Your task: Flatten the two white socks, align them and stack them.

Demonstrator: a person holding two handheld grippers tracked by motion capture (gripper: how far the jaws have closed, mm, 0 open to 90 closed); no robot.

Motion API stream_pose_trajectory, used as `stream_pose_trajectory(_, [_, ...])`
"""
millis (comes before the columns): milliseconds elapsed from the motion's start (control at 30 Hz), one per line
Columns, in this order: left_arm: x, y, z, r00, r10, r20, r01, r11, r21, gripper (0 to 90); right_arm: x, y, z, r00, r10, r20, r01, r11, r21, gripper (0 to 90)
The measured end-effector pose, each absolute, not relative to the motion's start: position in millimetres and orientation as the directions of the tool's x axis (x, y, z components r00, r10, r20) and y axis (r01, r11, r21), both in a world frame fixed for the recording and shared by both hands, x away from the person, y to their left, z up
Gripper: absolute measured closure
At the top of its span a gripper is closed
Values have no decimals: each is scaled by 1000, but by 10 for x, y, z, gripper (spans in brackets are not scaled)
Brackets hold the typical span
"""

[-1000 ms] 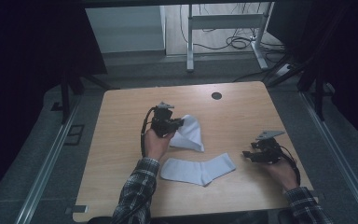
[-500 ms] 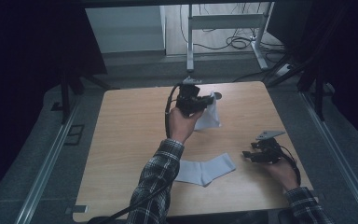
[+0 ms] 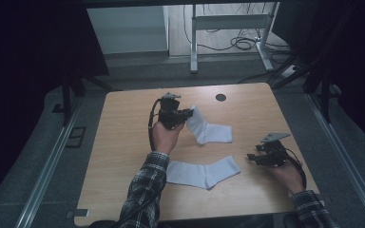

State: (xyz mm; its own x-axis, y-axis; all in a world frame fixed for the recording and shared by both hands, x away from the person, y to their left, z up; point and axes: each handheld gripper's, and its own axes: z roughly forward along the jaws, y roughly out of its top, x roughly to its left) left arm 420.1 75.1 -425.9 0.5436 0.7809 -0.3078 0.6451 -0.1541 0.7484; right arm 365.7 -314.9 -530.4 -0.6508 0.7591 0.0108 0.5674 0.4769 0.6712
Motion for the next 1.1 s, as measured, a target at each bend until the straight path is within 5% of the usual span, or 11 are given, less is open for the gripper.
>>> stream_pose_trajectory(200, [4139,1041,-4609,484,818,-309,690,-140,710,843,3657,-3146,-5305,-650,760,8,567,477,672,391])
stream_pose_trajectory(833, [3774,1307,-5245,474,874,-106,702,-303,644,820,3645,-3125,-5312,-638,770,11,572,465,676,380])
stream_pose_trajectory(1100, [3697,1305,-5338,467,883,-50,674,-319,666,692,3641,-3119,-5318,-638,770,11,569,462,680,367])
